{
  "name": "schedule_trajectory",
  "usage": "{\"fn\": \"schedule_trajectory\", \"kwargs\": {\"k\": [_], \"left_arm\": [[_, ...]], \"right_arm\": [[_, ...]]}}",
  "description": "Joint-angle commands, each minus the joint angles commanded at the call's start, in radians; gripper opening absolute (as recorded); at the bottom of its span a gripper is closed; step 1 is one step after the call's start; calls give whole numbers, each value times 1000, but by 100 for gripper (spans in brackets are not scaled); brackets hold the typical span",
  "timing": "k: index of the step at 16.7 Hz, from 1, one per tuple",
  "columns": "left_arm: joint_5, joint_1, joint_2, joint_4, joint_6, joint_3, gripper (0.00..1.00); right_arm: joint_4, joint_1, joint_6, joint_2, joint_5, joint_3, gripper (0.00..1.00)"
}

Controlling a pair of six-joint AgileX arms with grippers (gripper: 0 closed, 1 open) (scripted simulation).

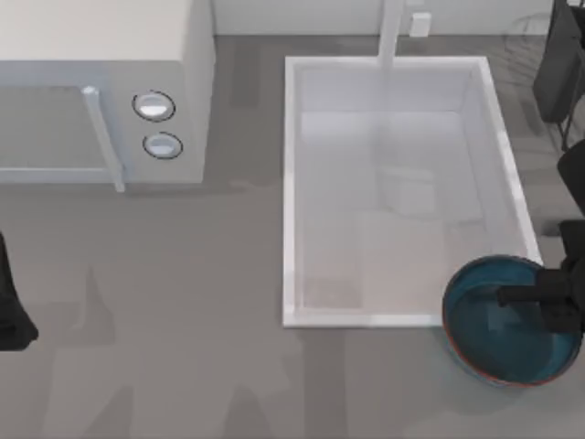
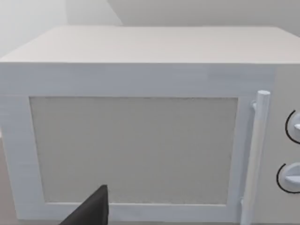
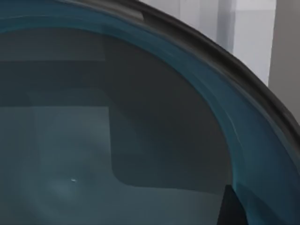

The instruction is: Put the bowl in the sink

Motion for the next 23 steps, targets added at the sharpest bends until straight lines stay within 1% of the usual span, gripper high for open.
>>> {"fn": "schedule_trajectory", "kwargs": {"k": [3, 6, 8, 13, 15, 18, 23], "left_arm": [[0, 0, 0, 0, 0, 0, 100], [0, 0, 0, 0, 0, 0, 100], [0, 0, 0, 0, 0, 0, 100], [0, 0, 0, 0, 0, 0, 100], [0, 0, 0, 0, 0, 0, 100], [0, 0, 0, 0, 0, 0, 100], [0, 0, 0, 0, 0, 0, 100]], "right_arm": [[-3, 1, 0, -2, 0, 3, 0], [-74, 3, 1, -10, 0, 70, 0], [-173, 1, 1, -27, 1, 149, 0], [-494, -2, -4, -90, 0, 370, 0], [-578, -4, -6, -118, 0, 441, 0], [-624, -6, -9, -142, -1, 484, 0], [-611, 0, -9, -137, 2, 479, 0]]}}
